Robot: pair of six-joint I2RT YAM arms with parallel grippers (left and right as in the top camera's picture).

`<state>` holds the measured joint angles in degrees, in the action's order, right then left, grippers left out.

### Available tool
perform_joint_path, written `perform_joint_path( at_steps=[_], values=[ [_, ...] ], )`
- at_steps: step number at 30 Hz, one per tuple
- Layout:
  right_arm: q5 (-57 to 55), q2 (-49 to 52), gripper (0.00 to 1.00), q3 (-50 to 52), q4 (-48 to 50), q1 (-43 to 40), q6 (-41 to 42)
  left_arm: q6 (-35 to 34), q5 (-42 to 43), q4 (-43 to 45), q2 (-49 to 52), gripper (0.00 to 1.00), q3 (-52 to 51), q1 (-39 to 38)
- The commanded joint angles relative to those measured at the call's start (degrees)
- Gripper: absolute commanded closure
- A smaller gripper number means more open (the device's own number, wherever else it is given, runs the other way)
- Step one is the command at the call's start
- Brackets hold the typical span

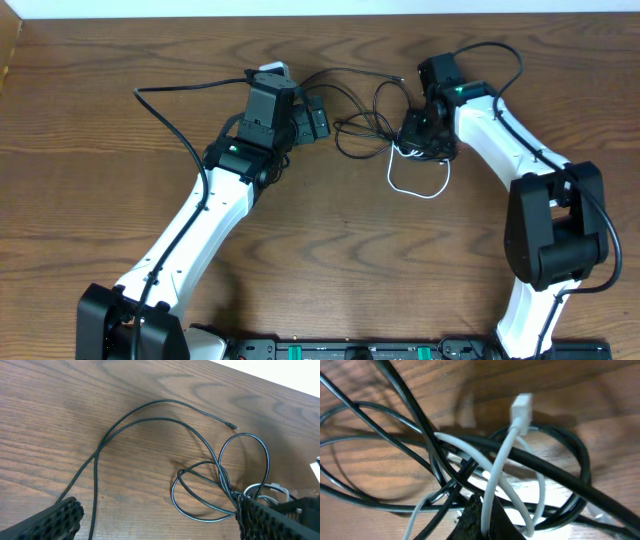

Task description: Untangle cables

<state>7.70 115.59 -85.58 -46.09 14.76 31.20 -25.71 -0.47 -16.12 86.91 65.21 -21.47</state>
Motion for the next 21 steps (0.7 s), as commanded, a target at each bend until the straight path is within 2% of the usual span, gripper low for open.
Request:
perform_joint_path(
  at_steps=[1,5,11,21],
  values=[
    [6.3,-5.5,0.99,-5.7,-2.4,-1.6,-6.4,-0.5,0.1,-0.2,-0.2,0.00,1.1,0.2],
    [16.9,-10.8,0.99,-14.0,-9.6,-2.8,-12.2,-0.5,0.1,-0.2,-0.2,0.00,1.1,0.2],
    [20.1,-17.9,0.99,-28.1,-20.2,-4.0,-15.6,-0.5,0.1,-0.2,-0.2,0.00,1.1,0.2],
    [16.9,-23.0,0.99,-39.3,-20.5,-4.4,-16.4,-0.5,0.1,0.3,-0.4,0.03,1.1,0.2]
  ],
)
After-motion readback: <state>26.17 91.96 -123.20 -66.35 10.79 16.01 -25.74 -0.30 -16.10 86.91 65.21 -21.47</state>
